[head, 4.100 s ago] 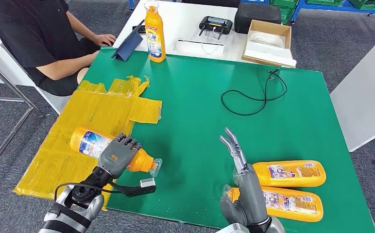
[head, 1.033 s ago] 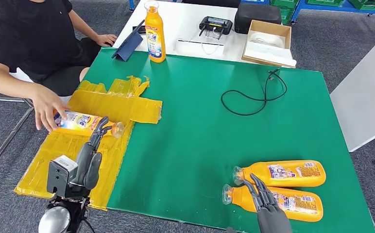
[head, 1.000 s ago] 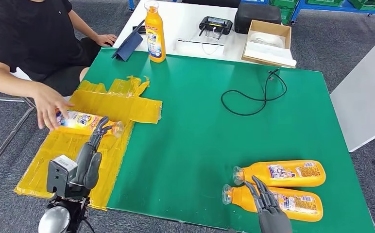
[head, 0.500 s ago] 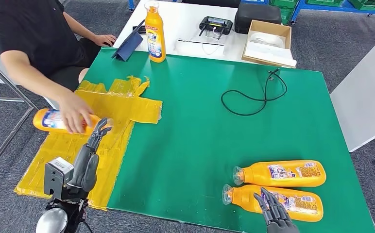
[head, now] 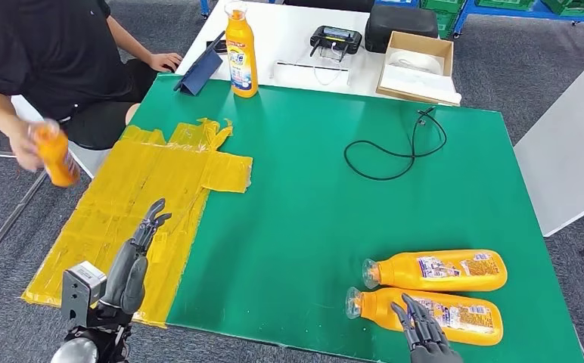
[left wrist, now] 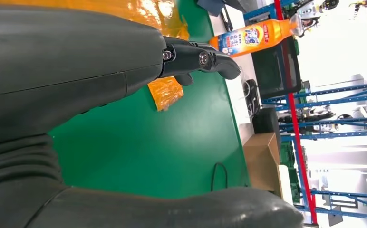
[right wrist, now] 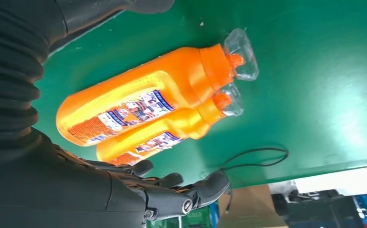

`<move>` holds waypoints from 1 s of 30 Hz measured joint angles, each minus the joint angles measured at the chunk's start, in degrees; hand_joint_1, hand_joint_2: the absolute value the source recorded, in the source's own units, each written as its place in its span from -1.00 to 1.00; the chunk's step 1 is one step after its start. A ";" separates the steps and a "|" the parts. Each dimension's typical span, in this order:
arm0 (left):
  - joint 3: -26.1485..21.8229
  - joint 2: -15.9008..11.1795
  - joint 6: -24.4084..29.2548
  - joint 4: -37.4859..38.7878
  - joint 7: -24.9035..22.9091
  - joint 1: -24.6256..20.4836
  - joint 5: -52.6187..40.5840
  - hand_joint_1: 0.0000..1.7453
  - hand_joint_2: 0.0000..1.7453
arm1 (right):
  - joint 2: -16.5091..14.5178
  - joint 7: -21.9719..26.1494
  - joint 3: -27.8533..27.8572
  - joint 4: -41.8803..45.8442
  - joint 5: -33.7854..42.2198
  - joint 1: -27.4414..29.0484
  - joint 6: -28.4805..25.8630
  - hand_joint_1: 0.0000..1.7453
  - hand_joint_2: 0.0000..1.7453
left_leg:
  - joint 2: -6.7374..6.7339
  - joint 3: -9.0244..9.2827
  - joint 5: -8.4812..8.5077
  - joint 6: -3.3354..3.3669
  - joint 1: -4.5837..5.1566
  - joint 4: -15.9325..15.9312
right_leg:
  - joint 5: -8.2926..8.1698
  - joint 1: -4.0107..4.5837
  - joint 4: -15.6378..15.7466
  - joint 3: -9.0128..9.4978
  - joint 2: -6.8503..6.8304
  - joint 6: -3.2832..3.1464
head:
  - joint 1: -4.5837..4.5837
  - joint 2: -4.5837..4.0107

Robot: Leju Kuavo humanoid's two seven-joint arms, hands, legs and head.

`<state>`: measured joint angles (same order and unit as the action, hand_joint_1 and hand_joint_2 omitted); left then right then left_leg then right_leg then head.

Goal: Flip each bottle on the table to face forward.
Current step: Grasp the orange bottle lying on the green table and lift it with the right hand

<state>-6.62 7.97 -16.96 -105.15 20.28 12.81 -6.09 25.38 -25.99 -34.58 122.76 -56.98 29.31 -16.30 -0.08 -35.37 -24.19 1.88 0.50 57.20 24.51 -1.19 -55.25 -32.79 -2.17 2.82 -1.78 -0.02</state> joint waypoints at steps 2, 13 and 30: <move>-0.34 -0.03 -0.24 0.08 0.07 -0.01 0.07 -1.00 -1.00 | -0.55 0.50 0.52 -0.13 -0.26 0.10 0.25 -1.00 1.00 | 0.00 0.00 0.00 0.00 0.01 0.00 | 0.00 -0.01 0.00 -0.01 0.00 0.00 | -0.01 0.00; -0.47 -0.43 -0.46 0.23 -1.59 -1.24 1.37 -1.00 -1.00 | 1.68 1.28 5.46 0.70 3.49 4.83 -0.80 -1.00 1.00 | 0.05 0.00 -0.01 0.01 0.03 0.00 | 0.03 -0.01 0.00 0.02 -0.01 0.06 | 0.00 0.00; -0.39 -1.13 -0.71 0.30 -1.20 -1.18 3.54 -1.00 -1.00 | 5.86 -2.63 5.92 1.66 3.77 7.57 -2.25 -1.00 1.00 | 0.04 0.00 -0.02 0.01 0.04 0.01 | 0.06 -0.02 0.01 -0.01 -0.01 0.10 | -0.01 0.00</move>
<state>-7.02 6.84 -17.67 -104.85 19.09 11.63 -2.55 31.24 -28.62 -28.65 124.42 -53.20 36.88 -18.55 -0.04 -35.37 -24.21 1.89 0.54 57.20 24.56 -1.21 -55.24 -32.80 -2.18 2.92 -1.79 -0.02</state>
